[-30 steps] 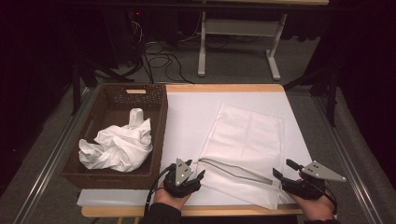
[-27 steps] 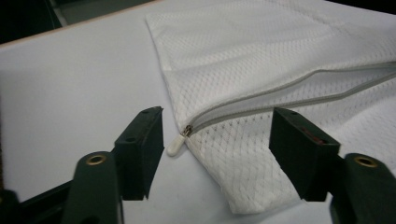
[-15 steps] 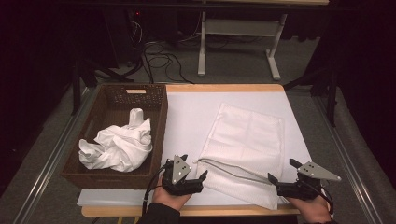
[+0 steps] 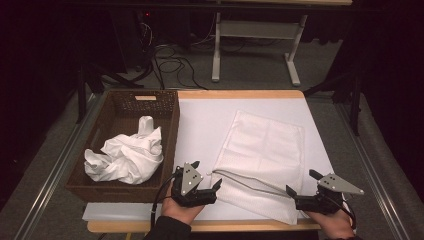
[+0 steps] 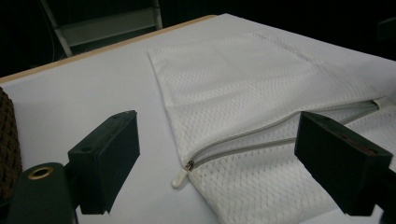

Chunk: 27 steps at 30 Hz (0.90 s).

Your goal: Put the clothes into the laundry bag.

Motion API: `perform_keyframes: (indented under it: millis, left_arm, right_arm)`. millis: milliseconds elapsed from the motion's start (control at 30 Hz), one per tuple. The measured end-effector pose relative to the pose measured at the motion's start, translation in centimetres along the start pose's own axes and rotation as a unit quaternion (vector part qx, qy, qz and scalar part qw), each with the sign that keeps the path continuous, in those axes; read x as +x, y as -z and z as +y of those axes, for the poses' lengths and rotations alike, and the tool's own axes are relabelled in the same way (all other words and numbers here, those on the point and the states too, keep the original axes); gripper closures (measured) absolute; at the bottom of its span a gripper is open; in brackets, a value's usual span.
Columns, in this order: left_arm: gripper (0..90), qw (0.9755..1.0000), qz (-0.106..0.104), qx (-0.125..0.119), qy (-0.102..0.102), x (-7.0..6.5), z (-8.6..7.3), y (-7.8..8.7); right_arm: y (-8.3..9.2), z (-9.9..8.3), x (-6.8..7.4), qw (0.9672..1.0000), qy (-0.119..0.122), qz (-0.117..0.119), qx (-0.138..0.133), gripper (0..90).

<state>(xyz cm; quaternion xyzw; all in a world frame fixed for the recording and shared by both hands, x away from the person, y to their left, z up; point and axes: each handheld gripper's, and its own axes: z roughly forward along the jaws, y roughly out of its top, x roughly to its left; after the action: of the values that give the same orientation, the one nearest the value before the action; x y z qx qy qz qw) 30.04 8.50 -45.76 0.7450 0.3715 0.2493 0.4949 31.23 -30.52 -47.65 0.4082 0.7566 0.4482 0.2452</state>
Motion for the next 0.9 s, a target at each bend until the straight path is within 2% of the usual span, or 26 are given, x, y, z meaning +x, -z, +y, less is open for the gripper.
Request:
perform_keyframes:
  millis: [333,733,900]
  left_arm:
    - [11.9,0.9998,0.006,-0.01,-0.013,0.2,1.2,1.5]
    - [6.8,0.9993,0.025,-0.025,0.008,1.8,2.0,3.6]
    - [5.5,0.9986,0.04,-0.029,0.016,2.7,2.1,4.5]
  right_arm:
    - [-0.2,-0.1,0.0,0.9999,0.009,0.004,0.001,0.2]
    - [-0.4,-0.2,0.0,0.9999,0.006,0.011,0.004,0.2]
    - [-0.5,-0.2,0.1,0.9998,0.017,0.012,0.007,0.2]
